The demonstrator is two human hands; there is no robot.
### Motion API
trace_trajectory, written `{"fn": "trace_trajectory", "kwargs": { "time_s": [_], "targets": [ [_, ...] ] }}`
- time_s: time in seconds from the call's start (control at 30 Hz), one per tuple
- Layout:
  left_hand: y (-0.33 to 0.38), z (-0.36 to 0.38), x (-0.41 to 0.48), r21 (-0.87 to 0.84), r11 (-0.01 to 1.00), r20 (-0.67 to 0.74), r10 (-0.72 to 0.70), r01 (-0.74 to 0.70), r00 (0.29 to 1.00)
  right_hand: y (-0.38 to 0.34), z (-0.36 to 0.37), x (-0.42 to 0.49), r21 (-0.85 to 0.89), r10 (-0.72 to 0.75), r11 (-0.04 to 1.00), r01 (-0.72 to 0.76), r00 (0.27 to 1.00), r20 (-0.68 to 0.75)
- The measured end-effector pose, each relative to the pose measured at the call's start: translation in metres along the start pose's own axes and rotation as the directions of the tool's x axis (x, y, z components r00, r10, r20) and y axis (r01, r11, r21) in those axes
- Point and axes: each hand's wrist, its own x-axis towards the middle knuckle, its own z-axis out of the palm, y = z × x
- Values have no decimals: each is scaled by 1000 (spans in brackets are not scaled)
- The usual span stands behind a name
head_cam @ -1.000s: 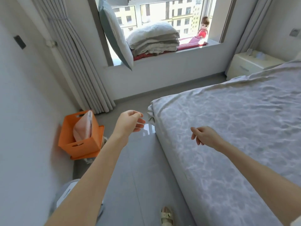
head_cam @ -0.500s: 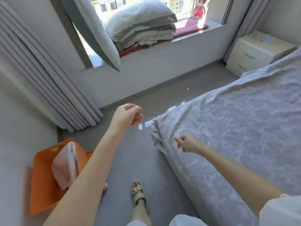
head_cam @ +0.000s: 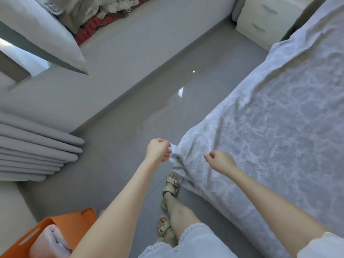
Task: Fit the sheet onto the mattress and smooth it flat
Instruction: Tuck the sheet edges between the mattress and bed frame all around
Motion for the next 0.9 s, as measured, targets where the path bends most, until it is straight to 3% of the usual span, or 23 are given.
{"fn": "trace_trajectory", "kwargs": {
  "time_s": [0.1,0.17,0.27,0.37,0.47,0.57,0.7,0.8,0.9],
  "targets": [
    [-13,9,66,16,987,-31,-156,157,987,-20,0,52,-35,50,998,-51,998,-37],
    [-30,21,110,136,967,-32,-213,216,976,-30,4,82,-98,47,994,-52,997,-54],
    [-56,35,172,440,882,-6,-186,169,983,-37,17,130,-202,7,979,-9,1000,-13],
    [-82,45,225,519,844,59,-193,135,979,-32,30,166,-309,-28,951,23,1000,-13],
    [-113,54,272,455,865,138,-305,213,942,-18,49,197,-365,-27,931,25,1000,0],
    [-135,59,290,201,920,300,-385,337,873,-4,65,205,-346,0,938,7,1000,20],
    [-144,48,284,-7,949,362,-293,316,885,-3,76,199,-266,-8,964,-11,998,-69],
    [-129,10,270,-100,966,312,-198,239,929,-13,72,187,-156,57,985,-70,994,-88],
    [-94,-49,255,150,985,272,45,-89,961,-28,70,169,-97,117,987,-125,989,-84]
  ]
}}
